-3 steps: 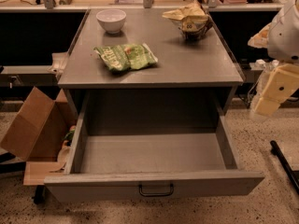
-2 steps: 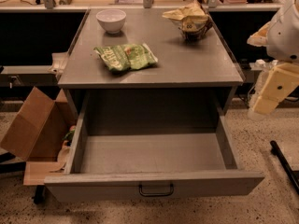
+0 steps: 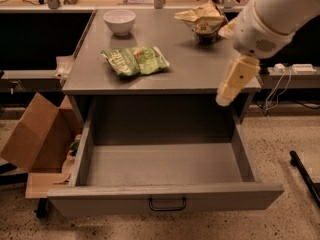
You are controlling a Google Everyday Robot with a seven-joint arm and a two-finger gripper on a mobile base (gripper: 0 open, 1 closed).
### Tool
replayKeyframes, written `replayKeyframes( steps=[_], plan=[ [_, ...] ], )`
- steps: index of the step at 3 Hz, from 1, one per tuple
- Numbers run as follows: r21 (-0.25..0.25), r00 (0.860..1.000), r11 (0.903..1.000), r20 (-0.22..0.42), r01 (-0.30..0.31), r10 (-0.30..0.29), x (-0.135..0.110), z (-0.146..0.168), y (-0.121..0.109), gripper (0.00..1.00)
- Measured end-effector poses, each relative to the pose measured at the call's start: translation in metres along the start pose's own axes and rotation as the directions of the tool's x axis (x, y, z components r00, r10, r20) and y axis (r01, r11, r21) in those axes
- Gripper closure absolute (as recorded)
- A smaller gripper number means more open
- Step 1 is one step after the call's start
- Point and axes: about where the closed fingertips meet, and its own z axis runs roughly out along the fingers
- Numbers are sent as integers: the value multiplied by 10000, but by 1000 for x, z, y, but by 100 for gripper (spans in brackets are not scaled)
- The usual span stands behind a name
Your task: Place green jalapeno chip bag into top drawer
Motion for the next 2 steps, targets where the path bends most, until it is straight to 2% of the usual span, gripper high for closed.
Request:
replayKeyframes(
  steps=[1, 2],
  plan=[
    [259, 9905, 9992, 1330, 316, -348, -41, 51, -41, 0],
    [259, 9905, 9992, 1330, 316, -348, -41, 51, -41, 0]
  ],
)
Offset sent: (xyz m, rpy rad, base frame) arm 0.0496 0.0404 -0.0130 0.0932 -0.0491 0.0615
